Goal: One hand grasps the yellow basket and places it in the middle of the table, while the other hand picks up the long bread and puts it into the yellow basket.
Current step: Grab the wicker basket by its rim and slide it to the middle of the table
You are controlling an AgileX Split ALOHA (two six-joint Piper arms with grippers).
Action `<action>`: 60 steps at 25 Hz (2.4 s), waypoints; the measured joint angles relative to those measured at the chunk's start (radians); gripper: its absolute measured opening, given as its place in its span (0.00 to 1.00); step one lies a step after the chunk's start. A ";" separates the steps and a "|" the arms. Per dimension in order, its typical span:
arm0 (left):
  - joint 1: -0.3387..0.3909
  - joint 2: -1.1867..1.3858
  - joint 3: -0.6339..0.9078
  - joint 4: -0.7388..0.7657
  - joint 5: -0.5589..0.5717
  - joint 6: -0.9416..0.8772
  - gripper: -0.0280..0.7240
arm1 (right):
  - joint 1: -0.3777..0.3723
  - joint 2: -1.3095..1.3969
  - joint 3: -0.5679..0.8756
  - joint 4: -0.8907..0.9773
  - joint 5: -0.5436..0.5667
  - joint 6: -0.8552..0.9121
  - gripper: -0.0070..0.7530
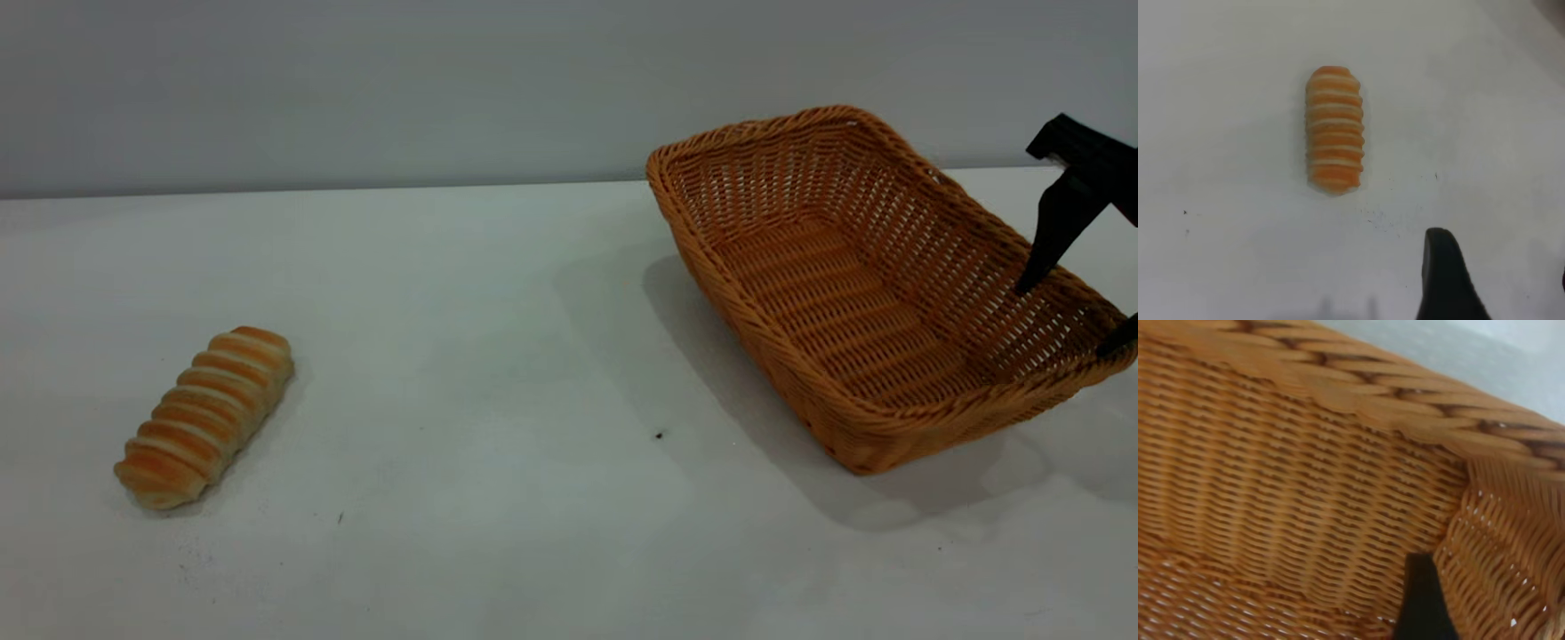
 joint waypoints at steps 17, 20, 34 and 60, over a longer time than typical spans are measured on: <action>0.000 0.000 0.000 0.000 0.002 0.000 0.66 | 0.063 -0.108 -0.158 -0.263 0.389 0.186 0.78; 0.000 -0.006 0.000 0.000 0.008 0.000 0.66 | 0.104 -0.106 -0.158 -0.271 0.382 0.224 0.78; 0.000 -0.055 0.000 0.000 0.032 0.001 0.66 | 0.139 0.050 -0.158 -0.137 0.356 0.146 0.78; 0.000 -0.056 0.000 0.000 0.035 0.001 0.66 | 0.138 0.150 -0.162 -0.167 0.233 0.108 0.14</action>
